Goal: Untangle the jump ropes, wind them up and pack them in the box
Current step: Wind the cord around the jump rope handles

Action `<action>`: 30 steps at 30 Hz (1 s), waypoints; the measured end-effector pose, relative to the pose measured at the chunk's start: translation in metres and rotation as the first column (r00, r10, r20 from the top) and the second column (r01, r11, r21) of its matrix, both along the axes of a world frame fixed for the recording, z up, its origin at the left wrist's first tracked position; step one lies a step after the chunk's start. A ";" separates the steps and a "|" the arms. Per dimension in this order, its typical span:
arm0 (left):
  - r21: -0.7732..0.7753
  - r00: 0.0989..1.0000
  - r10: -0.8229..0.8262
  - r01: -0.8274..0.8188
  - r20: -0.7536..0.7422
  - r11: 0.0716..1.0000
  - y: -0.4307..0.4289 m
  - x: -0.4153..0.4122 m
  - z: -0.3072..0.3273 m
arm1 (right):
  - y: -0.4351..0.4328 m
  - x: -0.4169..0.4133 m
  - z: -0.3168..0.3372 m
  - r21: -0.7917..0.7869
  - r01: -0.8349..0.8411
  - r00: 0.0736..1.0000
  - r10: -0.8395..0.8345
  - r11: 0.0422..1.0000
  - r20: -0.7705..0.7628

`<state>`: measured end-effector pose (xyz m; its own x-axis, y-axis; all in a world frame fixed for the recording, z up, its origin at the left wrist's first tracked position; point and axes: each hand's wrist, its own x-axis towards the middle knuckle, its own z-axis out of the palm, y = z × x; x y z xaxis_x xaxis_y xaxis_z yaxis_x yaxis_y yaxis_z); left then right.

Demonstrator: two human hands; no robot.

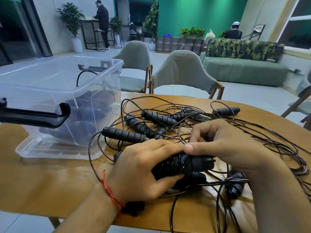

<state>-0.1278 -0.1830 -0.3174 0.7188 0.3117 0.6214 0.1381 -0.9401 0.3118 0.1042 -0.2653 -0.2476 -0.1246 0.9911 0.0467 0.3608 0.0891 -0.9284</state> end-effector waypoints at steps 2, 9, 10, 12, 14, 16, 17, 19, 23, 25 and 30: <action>0.027 1.000 -0.013 0.014 -0.023 1.000 0.000 0.000 0.001 | 0.001 0.003 -0.001 -0.054 -0.015 1.000 0.015 0.998 -0.007; -0.046 0.998 -0.056 0.057 0.030 0.997 -0.001 -0.001 0.000 | 0.011 0.003 -0.013 -0.055 -0.049 0.996 0.045 0.997 -0.083; -0.051 0.997 -0.068 0.069 0.030 0.996 -0.002 -0.001 0.000 | 0.014 0.003 -0.017 -0.055 -0.064 0.994 0.058 0.996 -0.093; -0.050 0.996 -0.085 0.087 0.041 0.995 -0.002 -0.002 0.000 | 0.018 0.001 -0.023 -0.067 -0.092 0.983 0.080 0.993 -0.163; -0.043 0.993 -0.095 0.098 0.064 0.994 -0.001 -0.002 -0.001 | 0.021 0.000 -0.026 -0.088 -0.135 0.963 0.109 0.987 -0.247; -0.040 0.990 -0.113 0.117 0.083 0.992 -0.001 -0.003 -0.002 | 0.023 0.001 -0.029 -0.118 -0.186 0.939 0.141 0.975 -0.314; -0.046 0.988 -0.123 0.127 0.092 0.991 -0.002 -0.003 -0.003 | 0.024 0.002 -0.031 -0.136 -0.203 0.927 0.146 0.970 -0.345; -0.067 0.982 -0.145 0.154 0.120 0.986 -0.001 -0.004 -0.004 | 0.025 0.004 -0.035 -0.166 -0.220 0.912 0.143 0.961 -0.384; -0.135 0.966 -0.170 0.198 0.193 0.971 0.002 -0.004 -0.006 | 0.027 -0.002 -0.034 -0.141 -0.049 0.938 -0.003 0.989 -0.346; -0.205 0.958 -0.094 0.153 0.271 0.967 0.002 -0.003 -0.007 | 0.028 -0.015 -0.029 -0.087 0.060 0.928 -0.088 0.994 -0.363; -0.475 0.867 0.171 0.084 0.468 0.876 0.007 -0.002 -0.007 | 0.031 -0.046 -0.023 0.214 0.265 0.964 -0.263 0.940 -0.039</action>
<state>-0.1297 -0.1757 -0.3245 0.3439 0.6760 0.6517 -0.1126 -0.6594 0.7433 0.0580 -0.2339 -0.2708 0.1416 0.9544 0.2629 0.3893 0.1905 -0.9012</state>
